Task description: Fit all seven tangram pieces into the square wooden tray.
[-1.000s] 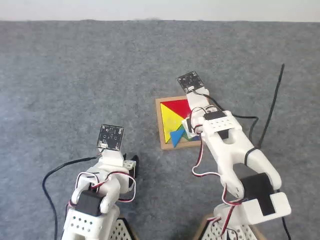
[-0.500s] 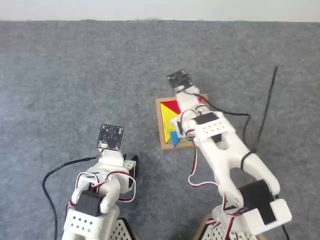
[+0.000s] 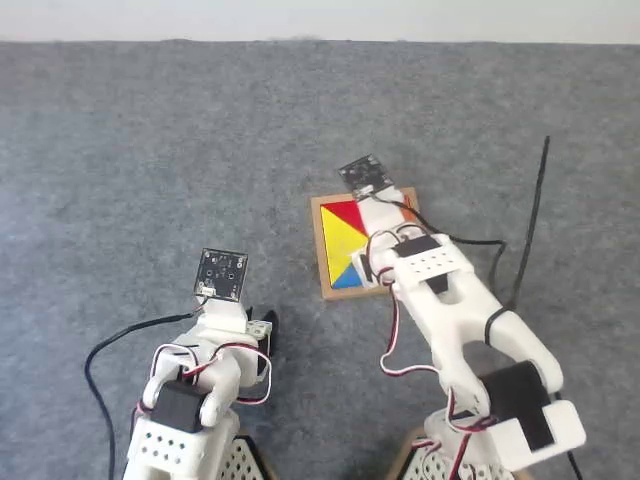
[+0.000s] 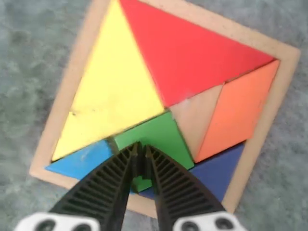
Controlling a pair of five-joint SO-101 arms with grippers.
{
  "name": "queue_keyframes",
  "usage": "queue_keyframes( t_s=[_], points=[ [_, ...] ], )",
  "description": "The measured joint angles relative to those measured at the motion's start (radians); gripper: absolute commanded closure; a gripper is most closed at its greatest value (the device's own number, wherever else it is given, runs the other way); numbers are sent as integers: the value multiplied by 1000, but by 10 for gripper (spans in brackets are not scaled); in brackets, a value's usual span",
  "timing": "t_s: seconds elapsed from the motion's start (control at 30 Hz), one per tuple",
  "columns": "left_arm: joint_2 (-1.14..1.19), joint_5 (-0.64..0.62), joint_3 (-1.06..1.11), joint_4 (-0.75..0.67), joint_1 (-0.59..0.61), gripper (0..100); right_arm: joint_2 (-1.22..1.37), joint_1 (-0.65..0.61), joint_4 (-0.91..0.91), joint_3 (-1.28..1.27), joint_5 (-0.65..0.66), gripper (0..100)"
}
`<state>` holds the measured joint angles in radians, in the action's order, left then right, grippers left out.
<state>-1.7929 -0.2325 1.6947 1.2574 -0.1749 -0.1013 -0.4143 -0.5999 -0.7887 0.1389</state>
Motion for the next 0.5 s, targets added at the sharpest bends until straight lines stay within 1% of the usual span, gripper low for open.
queue_keyframes(
  t_s=[0.23,0.4,0.5],
  points=[
    [0,0,0,0,0,895,-26,15,0,-9,0,991],
    [0,0,0,0,0,895,-210,14,0,-94,0,991],
    [0,0,0,0,0,895,-321,-28,2,-192,0,991]
  ],
)
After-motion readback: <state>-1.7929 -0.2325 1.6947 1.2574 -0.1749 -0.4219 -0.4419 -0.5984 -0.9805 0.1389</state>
